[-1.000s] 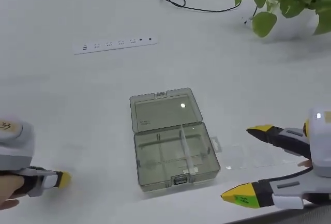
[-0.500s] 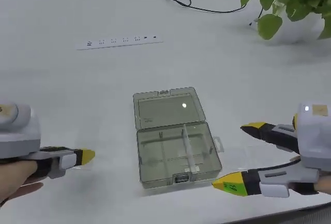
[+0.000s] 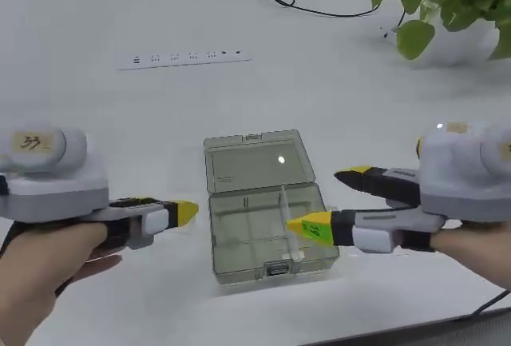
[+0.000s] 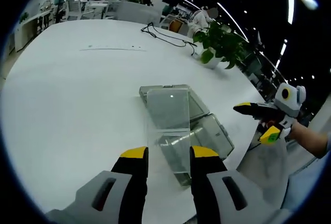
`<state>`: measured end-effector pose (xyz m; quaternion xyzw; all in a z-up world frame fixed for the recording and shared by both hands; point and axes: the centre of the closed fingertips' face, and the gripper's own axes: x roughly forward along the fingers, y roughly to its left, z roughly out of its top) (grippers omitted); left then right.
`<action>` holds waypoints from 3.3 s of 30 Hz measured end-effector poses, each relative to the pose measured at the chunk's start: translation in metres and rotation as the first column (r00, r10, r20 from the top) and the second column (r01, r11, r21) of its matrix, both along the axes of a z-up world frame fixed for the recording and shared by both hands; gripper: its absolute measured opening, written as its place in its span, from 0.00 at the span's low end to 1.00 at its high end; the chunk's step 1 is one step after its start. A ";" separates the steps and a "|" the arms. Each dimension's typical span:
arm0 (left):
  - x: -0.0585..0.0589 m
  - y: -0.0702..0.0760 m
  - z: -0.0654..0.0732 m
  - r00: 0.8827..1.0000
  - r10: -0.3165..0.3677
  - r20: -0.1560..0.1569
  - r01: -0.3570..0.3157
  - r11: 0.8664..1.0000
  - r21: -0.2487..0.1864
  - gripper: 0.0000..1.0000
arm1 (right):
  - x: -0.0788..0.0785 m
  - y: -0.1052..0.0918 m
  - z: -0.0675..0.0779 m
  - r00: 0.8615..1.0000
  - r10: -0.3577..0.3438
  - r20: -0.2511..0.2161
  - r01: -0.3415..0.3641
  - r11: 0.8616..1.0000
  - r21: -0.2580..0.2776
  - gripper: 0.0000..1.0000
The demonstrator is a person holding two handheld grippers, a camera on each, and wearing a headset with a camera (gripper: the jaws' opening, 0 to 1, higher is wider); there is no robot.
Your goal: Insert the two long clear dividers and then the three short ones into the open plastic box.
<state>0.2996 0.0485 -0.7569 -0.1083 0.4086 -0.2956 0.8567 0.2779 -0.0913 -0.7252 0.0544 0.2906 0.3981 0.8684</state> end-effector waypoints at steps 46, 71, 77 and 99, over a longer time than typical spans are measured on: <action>-0.027 -0.067 -0.003 0.999 0.044 -0.005 -0.044 0.981 -0.187 0.30 | 0.016 0.067 -0.011 0.964 -0.069 -0.258 0.094 0.992 0.084 0.02; -0.030 -0.047 -0.014 0.900 -0.331 0.285 0.313 0.944 0.109 0.86 | 0.023 0.045 -0.021 0.898 -0.163 -0.408 0.168 0.985 -0.023 0.02; -0.034 -0.042 -0.018 0.840 -0.432 0.328 0.395 0.901 0.178 1.00 | 0.018 0.047 -0.027 0.860 -0.189 -0.475 0.173 0.982 -0.078 0.02; -0.040 -0.036 -0.026 0.797 -0.501 0.337 0.463 0.865 0.192 0.97 | 0.007 0.038 -0.045 0.706 -0.328 -0.628 0.202 0.943 -0.265 0.01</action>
